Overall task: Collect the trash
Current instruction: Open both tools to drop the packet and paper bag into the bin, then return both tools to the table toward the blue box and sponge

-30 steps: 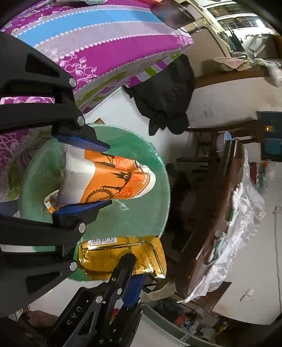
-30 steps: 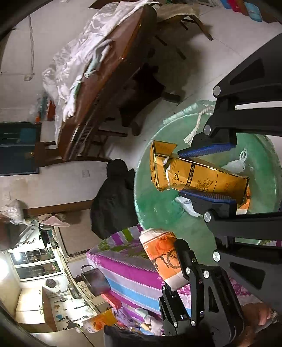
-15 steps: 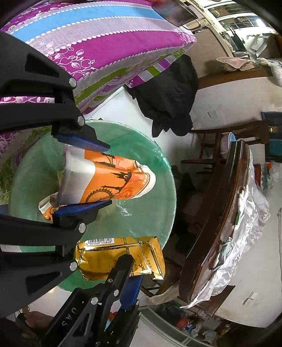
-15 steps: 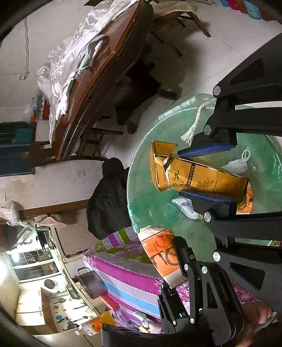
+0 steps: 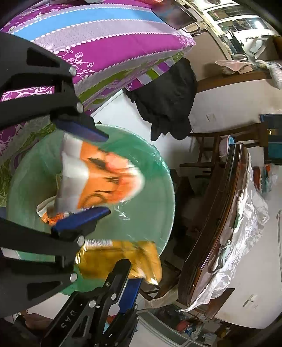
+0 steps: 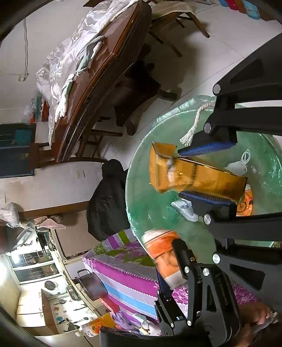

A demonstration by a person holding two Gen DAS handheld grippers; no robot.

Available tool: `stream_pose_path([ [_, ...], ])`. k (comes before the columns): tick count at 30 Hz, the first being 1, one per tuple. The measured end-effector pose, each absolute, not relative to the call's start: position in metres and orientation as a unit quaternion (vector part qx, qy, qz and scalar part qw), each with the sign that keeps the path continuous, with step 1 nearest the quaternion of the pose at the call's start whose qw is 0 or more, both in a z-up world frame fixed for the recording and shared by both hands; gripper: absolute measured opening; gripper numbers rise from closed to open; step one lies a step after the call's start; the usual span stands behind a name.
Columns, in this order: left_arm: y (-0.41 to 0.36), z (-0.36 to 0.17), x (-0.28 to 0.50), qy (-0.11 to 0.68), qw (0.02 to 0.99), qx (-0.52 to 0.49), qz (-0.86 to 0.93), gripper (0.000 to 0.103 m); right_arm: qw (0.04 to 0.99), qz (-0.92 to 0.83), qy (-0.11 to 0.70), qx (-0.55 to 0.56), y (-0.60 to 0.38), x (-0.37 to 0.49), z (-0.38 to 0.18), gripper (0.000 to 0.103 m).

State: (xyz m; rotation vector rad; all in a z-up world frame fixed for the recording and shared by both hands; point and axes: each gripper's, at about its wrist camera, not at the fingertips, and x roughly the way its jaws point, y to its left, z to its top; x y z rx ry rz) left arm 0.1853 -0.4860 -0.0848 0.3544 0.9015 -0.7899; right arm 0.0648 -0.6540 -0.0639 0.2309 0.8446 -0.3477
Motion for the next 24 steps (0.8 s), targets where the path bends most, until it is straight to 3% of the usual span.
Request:
stream_pose_path([
  [3,-0.485,-0.085,0.187,0.421,0.813,0.165,-0.366,0.071,0.892,-0.177,0.400,0.114,-0.655,0.062,-0.064,0.049],
  [24,-0.472,-0.080,0.185,0.415,0.819,0.159,-0.364,0.072,0.900,-0.182,0.381,0.110,-0.645,0.050,-0.050,0.049],
])
